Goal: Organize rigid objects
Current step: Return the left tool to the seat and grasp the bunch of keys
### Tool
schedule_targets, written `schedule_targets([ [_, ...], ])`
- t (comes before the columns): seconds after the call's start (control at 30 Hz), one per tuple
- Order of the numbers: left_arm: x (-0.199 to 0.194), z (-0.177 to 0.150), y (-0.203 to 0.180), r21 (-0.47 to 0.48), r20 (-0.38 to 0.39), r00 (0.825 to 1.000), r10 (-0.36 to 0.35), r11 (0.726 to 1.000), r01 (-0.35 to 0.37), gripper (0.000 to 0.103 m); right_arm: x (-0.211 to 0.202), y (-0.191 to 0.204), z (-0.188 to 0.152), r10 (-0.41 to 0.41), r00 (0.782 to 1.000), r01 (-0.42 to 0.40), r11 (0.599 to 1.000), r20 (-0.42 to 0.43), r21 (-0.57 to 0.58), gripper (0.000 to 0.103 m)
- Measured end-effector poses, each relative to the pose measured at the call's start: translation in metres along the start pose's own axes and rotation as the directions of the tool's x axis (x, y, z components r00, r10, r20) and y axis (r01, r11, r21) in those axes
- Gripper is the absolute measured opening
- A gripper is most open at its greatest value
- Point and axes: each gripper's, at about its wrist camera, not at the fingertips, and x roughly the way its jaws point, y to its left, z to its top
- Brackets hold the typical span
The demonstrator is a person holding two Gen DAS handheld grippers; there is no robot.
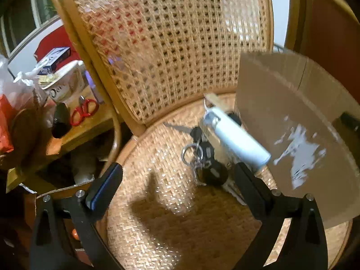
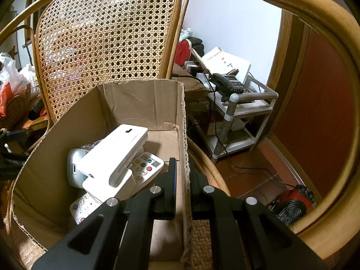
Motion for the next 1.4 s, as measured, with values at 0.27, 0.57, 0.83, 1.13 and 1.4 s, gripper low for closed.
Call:
schedule_targets([
  [0.27,0.042,0.002,-0.008,-0.049,-0.072,0.993,-0.097,0.994,0.094,0.098,0.0,0.0,0.0,0.002,1.0,-0.002,1.0,0.001,-0.001,0.011],
  [0.57,0.04,-0.005,-0.017,0.023,-0.096,0.986,-0.133,0.99,0.136,0.025,0.0,0.002,-0.001,0.004,1.0,-0.004,1.0,0.002,-0.003,0.011],
  [0.83,0.013,-0.027,-0.004,-0.004,-0.088,0.977,-0.193,0.981,0.193,0.009,0.001,0.001,-0.001,0.003,1.0,-0.003,1.0,0.001,-0.003,0.011],
  [1.13,-0.03,-0.003,0.01,-0.031,0.03,0.969,-0.244,0.969,0.245,0.005,0.0,0.001,0.0,0.003,1.0,-0.003,1.0,0.002,-0.002,0.011],
  [1.4,-0.055,0.021,0.016,-0.063,0.103,0.955,-0.278,0.956,0.286,0.005,-0.001,0.001,-0.001,0.002,1.0,-0.002,1.0,0.001,-0.001,0.011],
])
